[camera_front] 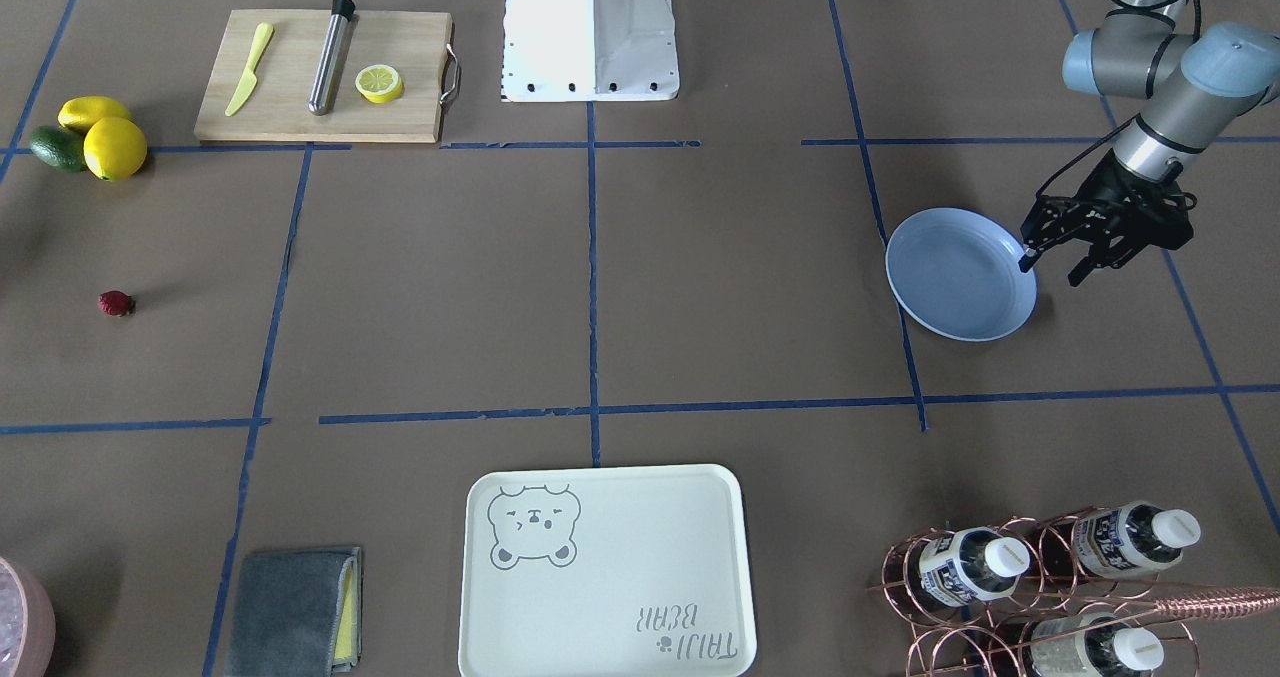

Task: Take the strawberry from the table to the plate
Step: 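Lower the left gripper to the light blue plate and grasp its rim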

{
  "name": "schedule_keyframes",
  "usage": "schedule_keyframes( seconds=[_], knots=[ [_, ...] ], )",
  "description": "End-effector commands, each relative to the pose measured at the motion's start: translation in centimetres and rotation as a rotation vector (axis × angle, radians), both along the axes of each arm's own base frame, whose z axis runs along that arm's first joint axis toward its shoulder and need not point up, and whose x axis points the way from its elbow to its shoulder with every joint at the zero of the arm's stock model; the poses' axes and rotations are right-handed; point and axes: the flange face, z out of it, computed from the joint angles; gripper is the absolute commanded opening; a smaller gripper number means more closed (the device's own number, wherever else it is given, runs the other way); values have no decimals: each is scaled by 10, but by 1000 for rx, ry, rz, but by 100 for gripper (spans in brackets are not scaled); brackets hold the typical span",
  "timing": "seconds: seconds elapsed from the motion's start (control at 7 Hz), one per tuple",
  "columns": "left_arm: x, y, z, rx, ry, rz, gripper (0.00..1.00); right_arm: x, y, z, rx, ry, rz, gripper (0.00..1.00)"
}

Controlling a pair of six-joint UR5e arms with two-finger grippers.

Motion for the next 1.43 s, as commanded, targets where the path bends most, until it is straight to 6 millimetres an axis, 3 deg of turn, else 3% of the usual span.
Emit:
schedule_keyframes(
  seconds=[0.0,0.57,0.71,0.86,1.29],
  knots=[
    [2,0,-9,-77,71,-64,1,1,0,1,1,11,5,100],
    [5,-2,-15,-71,90,-63,0,1,0,1,0,11,5,100],
    [6,-3,-16,-71,87,-61,19,1,0,1,0,11,5,100],
    [7,-4,-15,-74,84,-60,28,1,0,1,-1,10,6,100],
    [12,-11,-14,-70,80,-67,29,0,-1,1,-1,13,5,100]
  ],
)
